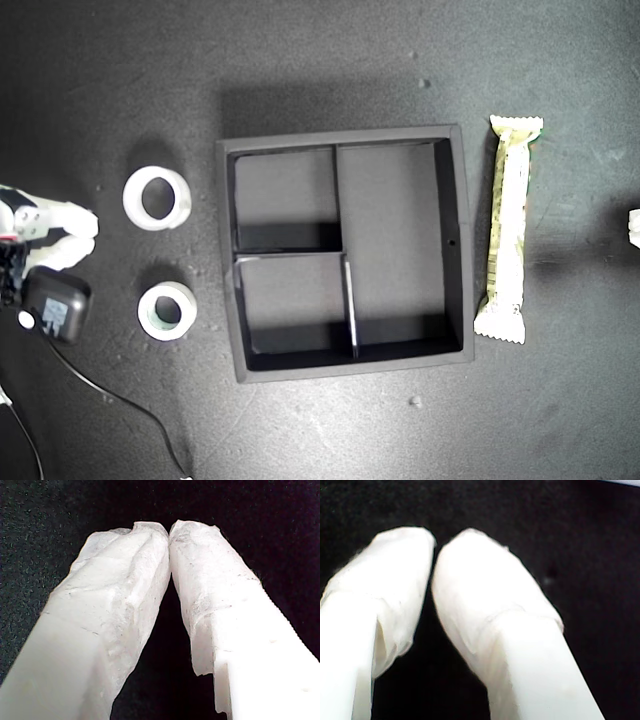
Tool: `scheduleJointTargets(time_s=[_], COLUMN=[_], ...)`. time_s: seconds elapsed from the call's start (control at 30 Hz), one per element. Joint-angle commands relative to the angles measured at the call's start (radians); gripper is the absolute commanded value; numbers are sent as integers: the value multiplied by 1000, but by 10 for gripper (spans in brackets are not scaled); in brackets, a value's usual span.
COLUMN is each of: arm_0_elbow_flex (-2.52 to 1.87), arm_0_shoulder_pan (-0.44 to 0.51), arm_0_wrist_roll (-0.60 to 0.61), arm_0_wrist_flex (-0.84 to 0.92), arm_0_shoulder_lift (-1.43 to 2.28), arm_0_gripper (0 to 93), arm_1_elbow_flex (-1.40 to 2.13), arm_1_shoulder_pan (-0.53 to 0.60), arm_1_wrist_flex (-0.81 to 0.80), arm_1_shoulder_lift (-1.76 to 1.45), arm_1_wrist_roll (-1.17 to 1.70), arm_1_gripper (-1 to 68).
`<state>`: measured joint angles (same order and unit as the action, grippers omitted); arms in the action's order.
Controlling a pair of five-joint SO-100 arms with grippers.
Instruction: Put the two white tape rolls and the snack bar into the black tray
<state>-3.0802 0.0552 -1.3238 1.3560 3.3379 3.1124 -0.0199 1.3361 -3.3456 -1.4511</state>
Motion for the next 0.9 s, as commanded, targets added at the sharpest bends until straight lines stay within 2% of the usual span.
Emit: scheduleJointTargets(time_s=[0.0, 0.57, 0.7, 0.87], arm_0_elbow_flex=[-58, -58, -58, -58], arm_0_shoulder_pan=[12, 12, -41, -44], arm_0_wrist_roll=[6, 6, 6, 6], arm_0_wrist_flex=[38, 38, 38, 38], arm_0_shoulder_lift=[51, 51, 51, 51], arm_0_gripper=[2, 2, 2, 2], arm_1_elbow_flex=[12, 12, 12, 12], arm_1_shoulder_pan=[-15, -15, -15, -15], arm_1_wrist_flex=[3, 3, 3, 3], arm_1_shoulder_lift=[-5, -5, -5, -5], arm_1_wrist_roll=[17, 17, 17, 17], arm_1_gripper=[0, 0, 0, 0])
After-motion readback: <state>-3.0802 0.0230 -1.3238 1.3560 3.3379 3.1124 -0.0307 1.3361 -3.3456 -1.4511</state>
